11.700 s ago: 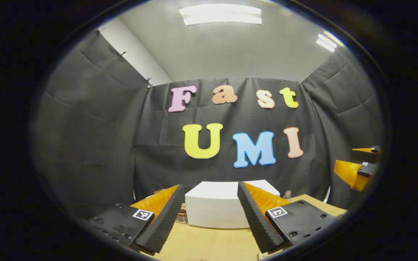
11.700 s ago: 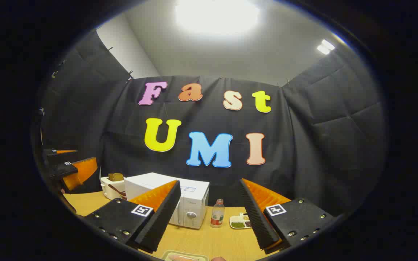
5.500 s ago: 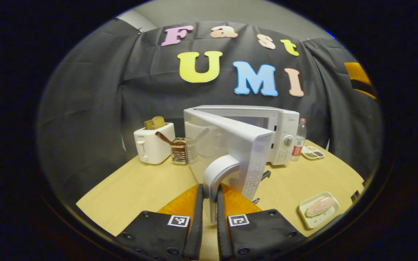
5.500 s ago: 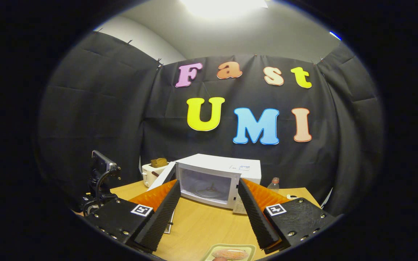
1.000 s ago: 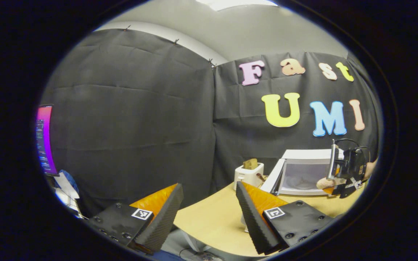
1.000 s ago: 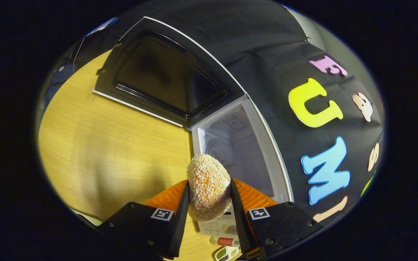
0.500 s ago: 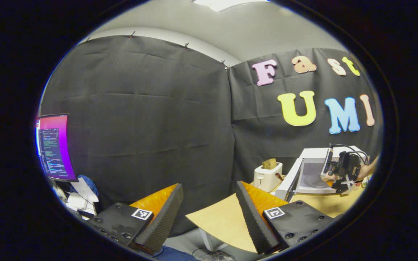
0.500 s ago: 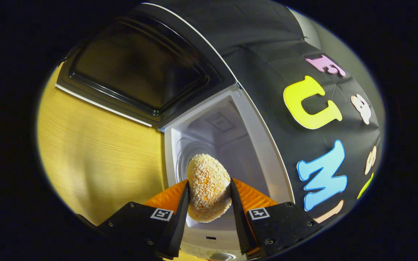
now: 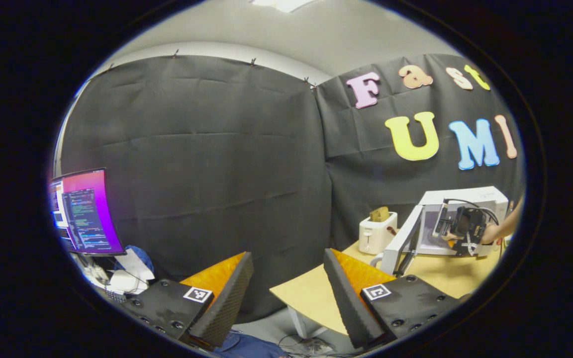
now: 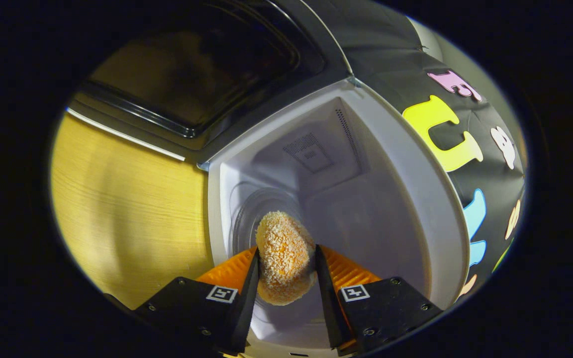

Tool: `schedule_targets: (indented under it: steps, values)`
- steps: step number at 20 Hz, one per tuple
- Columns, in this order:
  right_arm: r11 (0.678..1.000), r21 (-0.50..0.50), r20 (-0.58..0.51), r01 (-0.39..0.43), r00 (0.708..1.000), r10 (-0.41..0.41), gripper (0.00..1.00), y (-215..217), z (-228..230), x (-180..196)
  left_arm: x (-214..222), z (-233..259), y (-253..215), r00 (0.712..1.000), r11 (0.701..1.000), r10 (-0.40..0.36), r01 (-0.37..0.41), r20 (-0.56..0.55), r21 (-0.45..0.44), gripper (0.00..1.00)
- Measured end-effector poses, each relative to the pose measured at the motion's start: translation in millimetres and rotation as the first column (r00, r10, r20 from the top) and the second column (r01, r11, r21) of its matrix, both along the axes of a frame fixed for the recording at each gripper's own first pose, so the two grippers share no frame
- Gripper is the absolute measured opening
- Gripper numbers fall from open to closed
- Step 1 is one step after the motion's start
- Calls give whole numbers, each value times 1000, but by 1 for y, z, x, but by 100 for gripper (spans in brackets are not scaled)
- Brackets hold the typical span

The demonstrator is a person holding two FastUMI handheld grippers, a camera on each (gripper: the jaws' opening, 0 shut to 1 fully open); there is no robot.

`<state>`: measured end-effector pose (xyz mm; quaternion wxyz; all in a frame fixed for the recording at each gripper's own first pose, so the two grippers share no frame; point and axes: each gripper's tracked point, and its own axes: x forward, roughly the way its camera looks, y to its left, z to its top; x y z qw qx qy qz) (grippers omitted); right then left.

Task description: Open the microwave oven with the left hand, put the food in, and close the microwave oven.

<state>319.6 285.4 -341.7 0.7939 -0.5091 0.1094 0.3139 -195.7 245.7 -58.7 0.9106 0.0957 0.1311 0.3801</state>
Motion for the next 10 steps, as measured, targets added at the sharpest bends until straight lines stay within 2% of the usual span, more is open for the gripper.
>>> schedule_targets:
  steps: [2, 3, 6, 7, 8, 10]
  values:
    - [1000, -19, 13, 9, 1000, -9, 61, -1, -6, 6, -4, -2, -1, 1000, 1000, 9, -9, -5, -5, 93]
    - [1000, -13, 39, 10, 999, -9, 64, 0, -1, 8, -5, -3, -2, 1000, 1000, 11, -11, -9, -5, 93]
    - [1000, -8, 64, 0, 998, 1, 81, 1, 9, 7, -4, -4, -1, 1000, 1000, 7, -7, -12, -3, 94]
    - [1000, -7, 71, -7, 997, 7, 93, 1, 14, 4, -2, -4, -1, 1000, 1000, 0, 0, -6, -4, 94]
    - [1000, -4, 78, -12, 997, 12, 96, 1, 20, 0, 1, -3, -1, 1000, 1000, -10, 10, -1, -8, 95]
    - [1000, 9, 76, -21, 997, 20, 96, 0, 31, -11, 10, -5, 1, 999, 999, -40, 41, 13, -16, 95]
